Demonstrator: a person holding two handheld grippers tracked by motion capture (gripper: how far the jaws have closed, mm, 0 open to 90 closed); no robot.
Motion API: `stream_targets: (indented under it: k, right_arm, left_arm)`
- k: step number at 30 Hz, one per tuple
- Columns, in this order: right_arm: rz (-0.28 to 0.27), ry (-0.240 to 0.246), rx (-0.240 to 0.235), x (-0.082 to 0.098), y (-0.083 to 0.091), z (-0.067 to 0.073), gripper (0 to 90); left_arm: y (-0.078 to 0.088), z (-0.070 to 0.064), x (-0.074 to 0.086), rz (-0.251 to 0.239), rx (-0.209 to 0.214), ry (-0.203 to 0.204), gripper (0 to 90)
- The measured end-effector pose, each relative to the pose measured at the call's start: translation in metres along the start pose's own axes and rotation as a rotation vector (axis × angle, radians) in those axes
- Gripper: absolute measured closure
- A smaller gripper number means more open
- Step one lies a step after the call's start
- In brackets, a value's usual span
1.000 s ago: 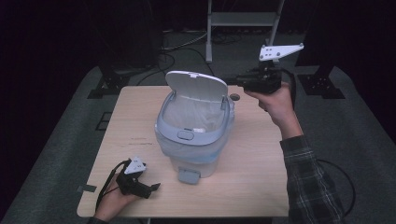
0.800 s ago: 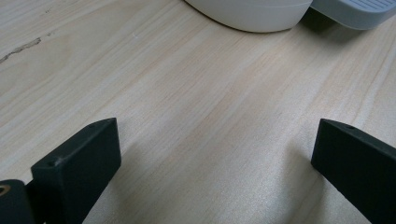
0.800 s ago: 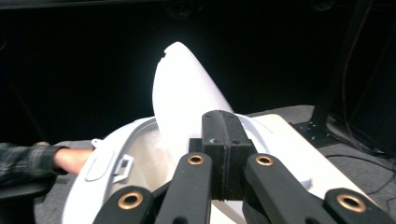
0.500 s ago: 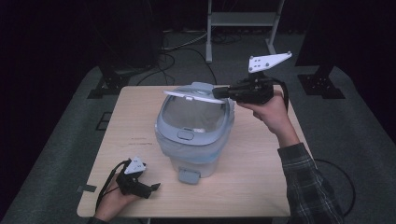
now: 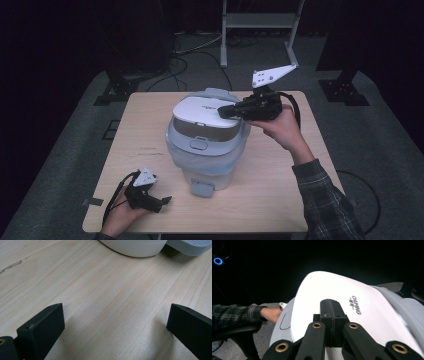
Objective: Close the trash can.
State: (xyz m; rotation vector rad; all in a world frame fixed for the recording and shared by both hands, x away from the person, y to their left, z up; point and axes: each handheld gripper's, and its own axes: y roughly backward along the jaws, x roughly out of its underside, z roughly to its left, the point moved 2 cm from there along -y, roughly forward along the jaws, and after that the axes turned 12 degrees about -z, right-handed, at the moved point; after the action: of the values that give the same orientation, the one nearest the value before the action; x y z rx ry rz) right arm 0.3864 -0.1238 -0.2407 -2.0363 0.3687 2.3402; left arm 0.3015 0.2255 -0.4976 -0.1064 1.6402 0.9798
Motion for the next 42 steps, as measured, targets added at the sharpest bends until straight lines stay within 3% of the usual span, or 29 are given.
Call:
stream_targets:
  k: [21,25,33,40,42]
  right_arm:
    - [0.102,0.007,-0.047,0.015,-0.037,0.019,90.0]
    - [0.086,-0.009,-0.071,0.019,-0.04,0.021,90.0]
    - [0.094,0.023,-0.015,0.022,-0.045,0.026,90.0]
    - [0.072,0.008,-0.029,0.023,-0.045,0.024,90.0]
    - [0.06,0.011,-0.014,0.022,-0.044,0.025,72.4]
  left_arm:
    - [0.0,0.0,0.0,0.0,0.0,0.0,0.4]
    - [0.0,0.0,0.0,0.0,0.0,0.0,0.4]
    - [0.0,0.0,0.0,0.003,0.0,-0.001,0.2]
    - [-0.001,0.0,0.0,0.003,0.001,-0.001,0.0]
    - [-0.001,0.0,0.0,0.004,0.001,-0.001,0.0]
